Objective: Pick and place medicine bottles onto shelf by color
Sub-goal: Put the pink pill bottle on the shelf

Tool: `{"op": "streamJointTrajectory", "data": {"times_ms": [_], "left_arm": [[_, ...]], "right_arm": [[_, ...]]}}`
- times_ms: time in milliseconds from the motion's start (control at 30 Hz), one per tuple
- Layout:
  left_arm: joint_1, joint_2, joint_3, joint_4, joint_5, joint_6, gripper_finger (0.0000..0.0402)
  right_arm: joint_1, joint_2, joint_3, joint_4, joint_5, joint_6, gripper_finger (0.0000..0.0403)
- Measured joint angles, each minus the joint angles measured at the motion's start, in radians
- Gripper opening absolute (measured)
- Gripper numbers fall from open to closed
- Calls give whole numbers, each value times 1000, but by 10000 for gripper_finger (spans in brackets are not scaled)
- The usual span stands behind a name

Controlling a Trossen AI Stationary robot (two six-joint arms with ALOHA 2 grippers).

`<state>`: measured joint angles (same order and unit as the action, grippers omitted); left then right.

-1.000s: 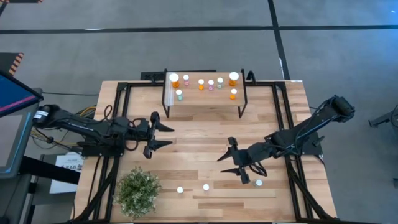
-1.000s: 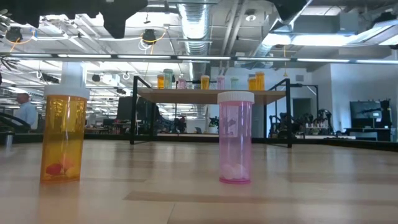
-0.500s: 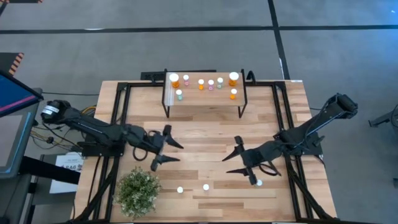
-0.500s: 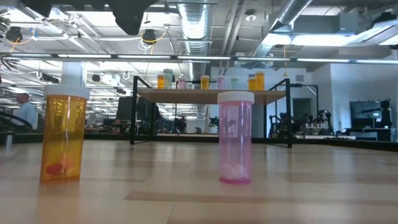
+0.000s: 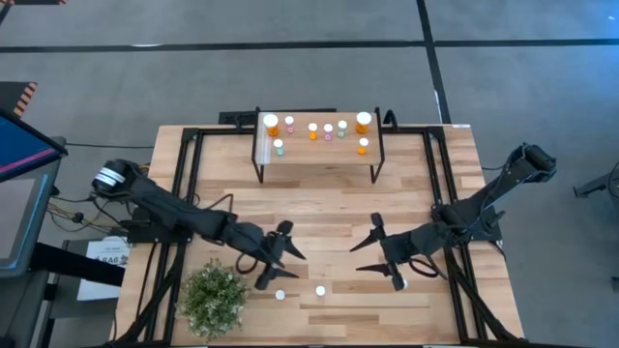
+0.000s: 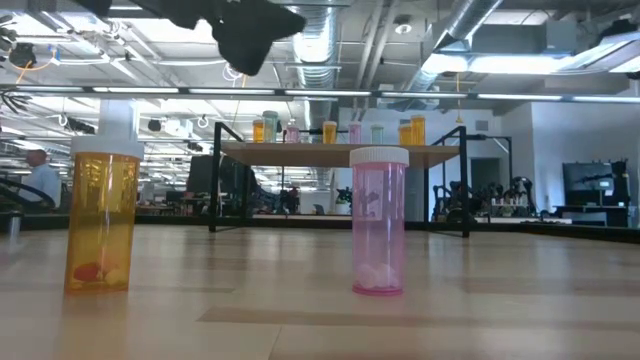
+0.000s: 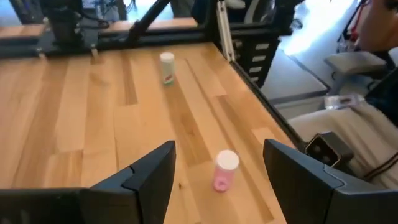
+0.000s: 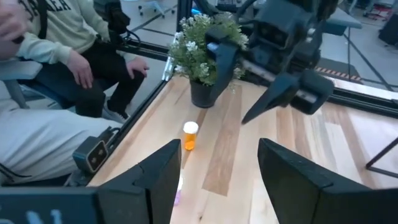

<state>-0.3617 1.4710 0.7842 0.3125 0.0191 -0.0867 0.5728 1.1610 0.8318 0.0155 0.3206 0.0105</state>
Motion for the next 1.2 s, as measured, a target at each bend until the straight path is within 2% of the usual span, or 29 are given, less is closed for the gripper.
{"op": "streamJointTrajectory", "data": {"times_ms": [433, 733, 900, 1200], "left_arm": [[-10, 116, 87, -49, 104, 2, 231], [-21, 293, 254, -159, 77, 6, 236], [-23, 358, 298, -200, 9, 6, 259], [-35, 474, 361, -189, 25, 6, 279]], "right_arm": [[-6, 0, 0, -6, 1, -1, 235], [-5, 0, 0, -8, 1, 3, 235], [-3, 0, -1, -11, 1, 6, 235], [-3, 0, -1, -9, 0, 8, 235]]}}
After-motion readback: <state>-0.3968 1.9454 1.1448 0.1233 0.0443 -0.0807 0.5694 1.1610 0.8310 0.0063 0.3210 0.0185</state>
